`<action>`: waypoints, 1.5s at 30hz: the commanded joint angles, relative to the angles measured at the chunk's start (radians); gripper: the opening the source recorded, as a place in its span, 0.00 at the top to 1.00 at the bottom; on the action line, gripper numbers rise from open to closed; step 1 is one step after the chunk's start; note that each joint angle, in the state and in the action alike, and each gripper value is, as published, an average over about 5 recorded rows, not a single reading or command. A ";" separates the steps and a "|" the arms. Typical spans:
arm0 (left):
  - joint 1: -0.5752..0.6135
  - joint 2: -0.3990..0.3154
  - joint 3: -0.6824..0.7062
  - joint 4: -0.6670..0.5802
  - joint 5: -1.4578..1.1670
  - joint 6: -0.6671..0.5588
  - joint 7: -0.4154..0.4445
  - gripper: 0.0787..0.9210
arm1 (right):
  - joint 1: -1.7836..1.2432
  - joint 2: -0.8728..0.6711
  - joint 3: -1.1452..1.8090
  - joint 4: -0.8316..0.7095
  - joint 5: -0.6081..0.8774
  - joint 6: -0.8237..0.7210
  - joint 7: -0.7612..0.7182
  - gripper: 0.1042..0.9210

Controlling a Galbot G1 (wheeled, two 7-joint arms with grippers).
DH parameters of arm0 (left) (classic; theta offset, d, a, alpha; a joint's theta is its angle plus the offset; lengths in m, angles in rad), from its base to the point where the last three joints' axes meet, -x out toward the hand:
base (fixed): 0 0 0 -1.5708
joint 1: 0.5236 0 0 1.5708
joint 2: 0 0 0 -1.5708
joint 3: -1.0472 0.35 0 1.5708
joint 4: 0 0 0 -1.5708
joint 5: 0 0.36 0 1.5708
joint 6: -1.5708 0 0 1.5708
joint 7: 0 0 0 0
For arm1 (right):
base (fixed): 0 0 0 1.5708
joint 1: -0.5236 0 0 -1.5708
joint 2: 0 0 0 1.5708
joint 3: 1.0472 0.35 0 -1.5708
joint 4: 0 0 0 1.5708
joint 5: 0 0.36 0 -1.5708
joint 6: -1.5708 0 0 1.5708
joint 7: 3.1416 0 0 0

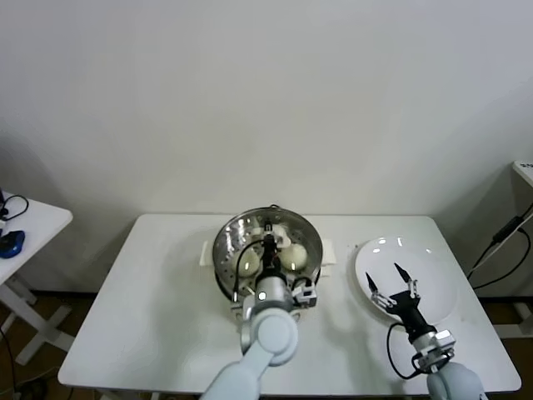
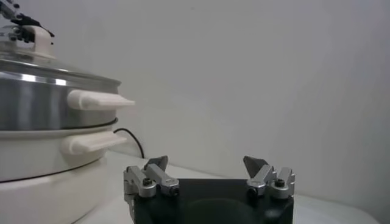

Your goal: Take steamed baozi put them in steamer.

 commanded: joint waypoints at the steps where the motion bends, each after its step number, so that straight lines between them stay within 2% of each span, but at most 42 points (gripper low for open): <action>1: 0.003 0.006 -0.001 -0.009 -0.017 0.001 0.000 0.91 | 0.000 -0.001 0.003 0.002 -0.002 0.000 -0.001 0.12; 5: 0.007 0.011 -0.001 -0.023 -0.019 -0.002 0.001 0.85 | 0.001 -0.002 0.003 0.003 -0.003 -0.001 -0.002 0.12; 15: 0.014 0.030 0.001 -0.077 -0.031 -0.018 0.007 0.50 | 0.005 -0.002 0.003 -0.003 -0.009 -0.002 -0.006 0.12; 24: 0.023 0.083 -0.010 -0.171 -0.124 -0.048 0.029 0.20 | 0.023 -0.005 -0.001 -0.024 -0.009 -0.007 -0.013 0.12; 27: 0.030 0.098 -0.016 -0.201 -0.165 -0.064 0.029 0.14 | 0.029 -0.007 -0.003 -0.029 -0.011 -0.011 -0.015 0.12; 45: 0.145 0.189 -0.083 -0.402 -0.403 -0.138 0.021 0.12 | 0.039 -0.018 0.001 -0.029 0.018 -0.039 -0.032 0.12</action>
